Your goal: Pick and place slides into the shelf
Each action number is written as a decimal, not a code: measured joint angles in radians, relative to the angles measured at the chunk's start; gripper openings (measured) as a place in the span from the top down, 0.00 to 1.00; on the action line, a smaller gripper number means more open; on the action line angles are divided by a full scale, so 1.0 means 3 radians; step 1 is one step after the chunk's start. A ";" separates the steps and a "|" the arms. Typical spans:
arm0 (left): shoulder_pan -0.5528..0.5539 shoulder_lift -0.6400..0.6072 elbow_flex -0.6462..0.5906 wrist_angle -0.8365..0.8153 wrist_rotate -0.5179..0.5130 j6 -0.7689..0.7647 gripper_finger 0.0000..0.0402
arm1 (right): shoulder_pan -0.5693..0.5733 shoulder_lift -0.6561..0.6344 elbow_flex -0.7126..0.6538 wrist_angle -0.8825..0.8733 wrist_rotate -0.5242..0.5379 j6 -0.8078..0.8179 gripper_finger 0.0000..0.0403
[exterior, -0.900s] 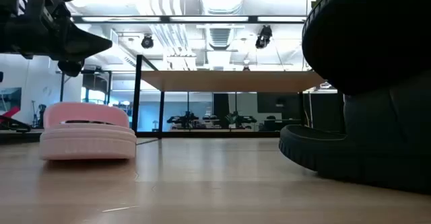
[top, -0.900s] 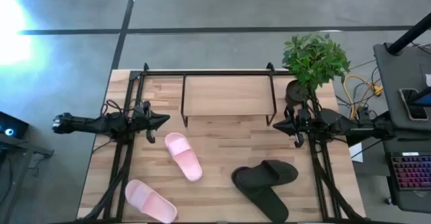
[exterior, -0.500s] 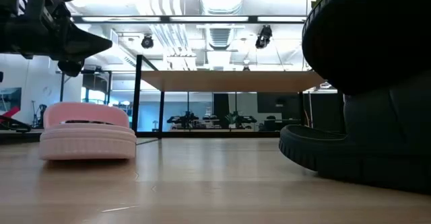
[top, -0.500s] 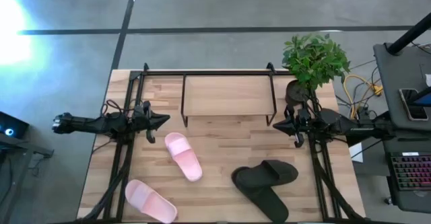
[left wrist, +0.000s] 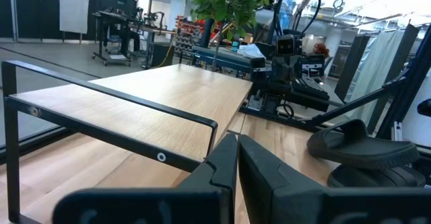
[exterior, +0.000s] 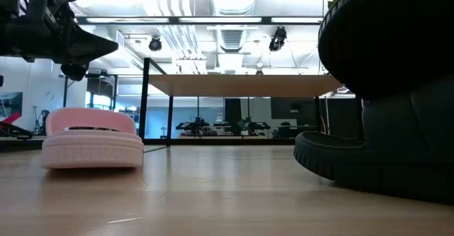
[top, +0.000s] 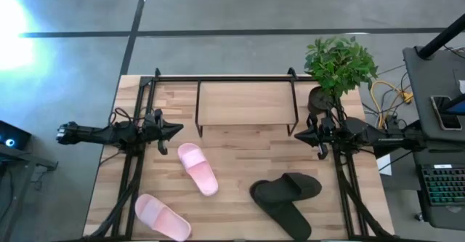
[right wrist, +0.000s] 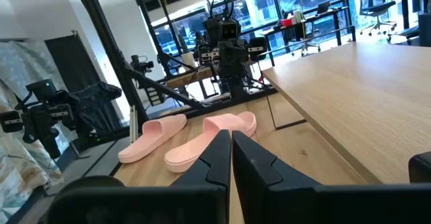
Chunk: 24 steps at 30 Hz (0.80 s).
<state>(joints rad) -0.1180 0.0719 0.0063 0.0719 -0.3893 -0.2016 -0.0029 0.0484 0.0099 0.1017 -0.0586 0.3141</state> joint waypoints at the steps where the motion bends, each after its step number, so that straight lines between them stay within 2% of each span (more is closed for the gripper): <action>1: 0.0001 0.0000 0.0001 0.0000 0.0000 -0.0001 1.00 | 0.0001 0.0000 0.0000 0.0001 0.0000 0.0000 0.98; 10: 0.0000 -0.0001 0.0001 0.0000 -0.0001 -0.0001 1.00 | 0.0000 0.0000 0.0001 0.0021 0.0000 0.0057 0.98; 13: 0.0001 0.0000 0.0001 0.0000 0.0000 -0.0001 1.00 | 0.0001 0.0001 0.0000 0.0150 0.0000 0.0577 0.98; 15: 0.0001 -0.0001 0.0001 0.0000 -0.0001 -0.0001 1.00 | 0.0000 0.0001 0.0001 0.0380 0.0021 0.1381 0.98; 16: 0.0001 0.0000 0.0001 -0.0001 -0.0001 -0.0001 1.00 | 0.0001 0.0008 0.0000 0.0558 0.0101 0.1547 0.98; 18: 0.0001 -0.0001 0.0001 0.0000 -0.0001 0.0000 1.00 | -0.0003 0.0128 0.0003 0.1034 0.0120 0.1646 0.98; 20: 0.0000 0.0000 0.0000 0.0000 -0.0002 0.0000 1.00 | 0.0000 0.0267 0.0043 0.1347 -0.0013 0.1710 0.98; 22: 0.0000 0.0008 0.0001 -0.0001 -0.0001 -0.0001 1.00 | 0.0001 0.0464 0.0191 0.1431 -0.0137 0.1847 0.98; 24: 0.0000 0.0005 0.0000 0.0000 -0.0001 -0.0001 1.00 | 0.0003 0.0692 0.0318 0.1454 -0.0421 0.1911 0.98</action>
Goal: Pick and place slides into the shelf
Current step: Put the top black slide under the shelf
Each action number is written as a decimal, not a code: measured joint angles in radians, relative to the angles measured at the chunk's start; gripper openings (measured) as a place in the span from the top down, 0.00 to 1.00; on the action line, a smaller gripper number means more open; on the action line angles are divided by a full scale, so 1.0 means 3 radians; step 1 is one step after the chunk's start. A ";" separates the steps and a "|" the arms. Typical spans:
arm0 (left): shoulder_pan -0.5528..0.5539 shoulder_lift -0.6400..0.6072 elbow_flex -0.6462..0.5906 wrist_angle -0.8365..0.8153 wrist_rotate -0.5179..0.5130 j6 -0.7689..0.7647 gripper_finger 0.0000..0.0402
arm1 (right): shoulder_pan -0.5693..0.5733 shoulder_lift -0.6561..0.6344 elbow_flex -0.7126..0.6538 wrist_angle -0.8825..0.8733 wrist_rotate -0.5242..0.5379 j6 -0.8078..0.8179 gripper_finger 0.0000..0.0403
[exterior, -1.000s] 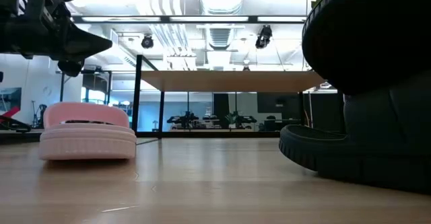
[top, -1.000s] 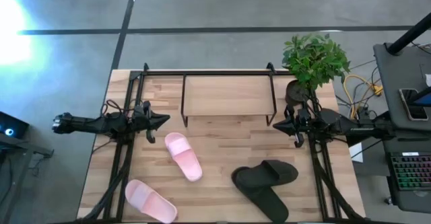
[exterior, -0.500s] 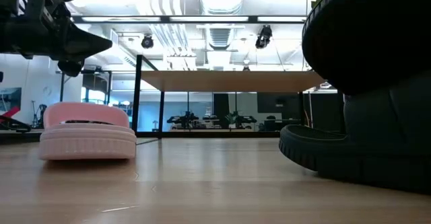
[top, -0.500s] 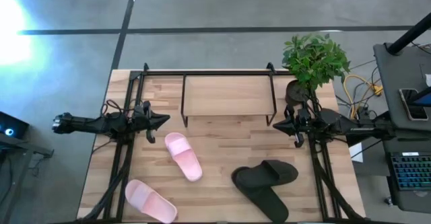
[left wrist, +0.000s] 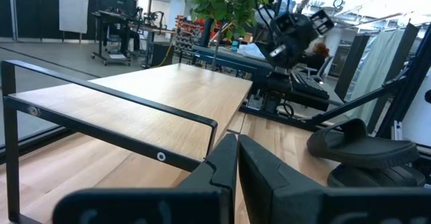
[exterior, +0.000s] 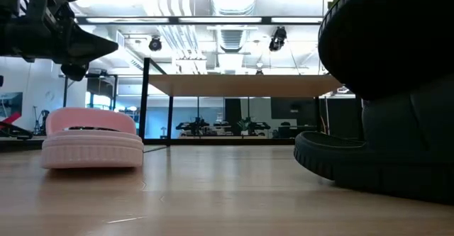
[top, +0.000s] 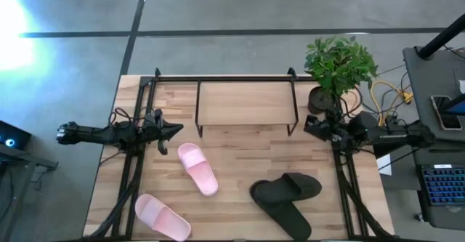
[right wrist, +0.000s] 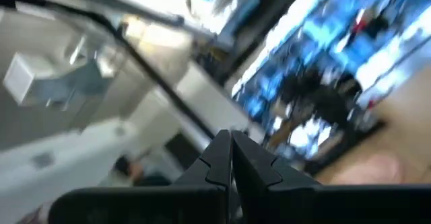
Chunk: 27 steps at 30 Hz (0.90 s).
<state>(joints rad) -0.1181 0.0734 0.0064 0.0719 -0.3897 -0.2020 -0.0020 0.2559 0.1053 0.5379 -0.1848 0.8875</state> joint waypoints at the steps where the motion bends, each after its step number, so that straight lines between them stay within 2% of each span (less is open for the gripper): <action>1: 0.0000 0.0002 0.0000 0.0000 0.0000 0.0000 1.00 | 0.0015 0.0129 0.0079 0.0058 -0.0192 0.0004 0.98; 3: 0.0000 0.0002 0.0000 0.0000 0.0000 0.0000 1.00 | 0.0094 0.0384 0.0290 0.0176 -0.0449 0.0034 0.98; 7: 0.0000 0.0000 0.0000 -0.0001 0.0000 0.0001 1.00 | 0.0328 0.0814 0.0703 0.0058 -0.0566 0.0039 0.98; 10: 0.0000 0.0000 0.0000 0.0000 0.0000 0.0015 1.00 | 0.0592 0.1136 0.1056 -0.0751 -0.0430 0.0194 0.98; 13: 0.0000 -0.0001 0.0001 -0.0001 0.0000 0.0087 1.00 | 0.0924 0.1535 0.1467 -0.2004 0.0114 0.0652 0.98; 16: 0.0000 -0.0005 0.0000 0.0000 0.0000 0.0088 1.00 | 0.1251 0.2006 0.1875 -0.2974 0.0460 0.1201 0.98; 22: 0.0000 -0.0002 0.0000 0.0124 -0.0001 0.0088 1.00 | 0.1686 0.2888 0.2834 -0.4179 0.0823 0.2317 0.98; 27: 0.0001 -0.0013 0.0000 0.0451 -0.0003 0.0084 1.00 | 0.1851 0.3530 0.3675 -0.4575 0.0767 0.2589 0.98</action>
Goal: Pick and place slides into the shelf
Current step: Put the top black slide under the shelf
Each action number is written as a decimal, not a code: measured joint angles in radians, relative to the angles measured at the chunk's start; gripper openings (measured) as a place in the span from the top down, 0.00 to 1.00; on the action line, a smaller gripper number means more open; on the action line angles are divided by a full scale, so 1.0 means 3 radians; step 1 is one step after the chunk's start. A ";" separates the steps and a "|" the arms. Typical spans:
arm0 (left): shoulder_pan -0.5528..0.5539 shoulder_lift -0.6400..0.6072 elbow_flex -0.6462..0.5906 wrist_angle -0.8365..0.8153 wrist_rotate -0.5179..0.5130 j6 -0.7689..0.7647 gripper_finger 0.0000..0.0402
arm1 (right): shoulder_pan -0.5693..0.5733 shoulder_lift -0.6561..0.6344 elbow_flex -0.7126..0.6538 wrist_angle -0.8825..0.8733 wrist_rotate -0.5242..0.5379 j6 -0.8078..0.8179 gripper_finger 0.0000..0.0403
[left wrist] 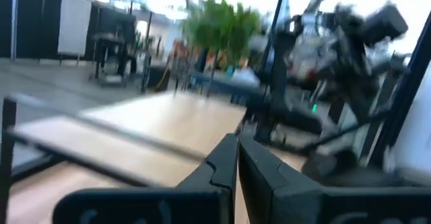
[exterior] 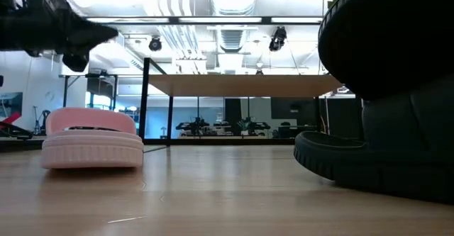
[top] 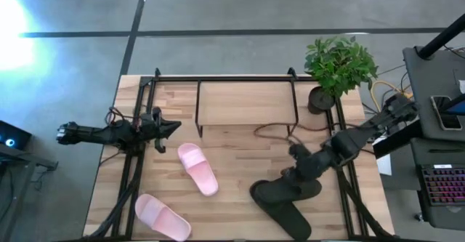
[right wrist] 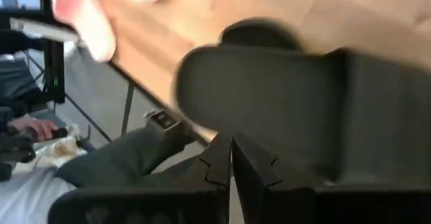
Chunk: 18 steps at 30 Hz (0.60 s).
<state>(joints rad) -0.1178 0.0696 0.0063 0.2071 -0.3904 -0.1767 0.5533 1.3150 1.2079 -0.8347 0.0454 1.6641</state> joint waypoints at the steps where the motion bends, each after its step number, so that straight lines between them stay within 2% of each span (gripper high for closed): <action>1: -0.0001 0.0000 0.0000 0.0122 0.0001 0.0001 1.00 | 0.0022 0.0121 0.0142 -0.0009 -0.0004 -0.0030 0.98; 6: -0.0001 0.0005 0.0000 0.0721 -0.0037 -0.0006 1.00 | 0.0075 0.0648 0.0840 -0.0004 -0.0224 -0.0095 0.98; 10: -0.0001 -0.0018 0.0000 0.0911 -0.0042 -0.0590 1.00 | 0.0061 0.0939 0.1125 -0.0095 -0.0439 0.0136 0.98; 12: -0.0001 -0.0016 0.0000 0.0901 -0.0121 -0.0745 1.00 | 0.0053 0.1045 0.1209 -0.0098 -0.0384 0.0106 0.98; 16: 0.0000 0.0026 0.0000 0.0851 -0.0125 -0.0698 1.00 | 0.0053 0.1228 0.1400 0.0020 -0.0079 0.0019 0.98; 18: 0.0000 0.0053 0.0000 0.0848 -0.0123 -0.0690 1.00 | 0.0049 0.1297 0.1484 -0.0004 -0.0152 -0.0036 0.98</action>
<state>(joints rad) -0.1177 0.0857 0.0063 0.4614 -0.4274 -0.3837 0.5679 1.7041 1.6530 -0.8360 -0.0003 1.6532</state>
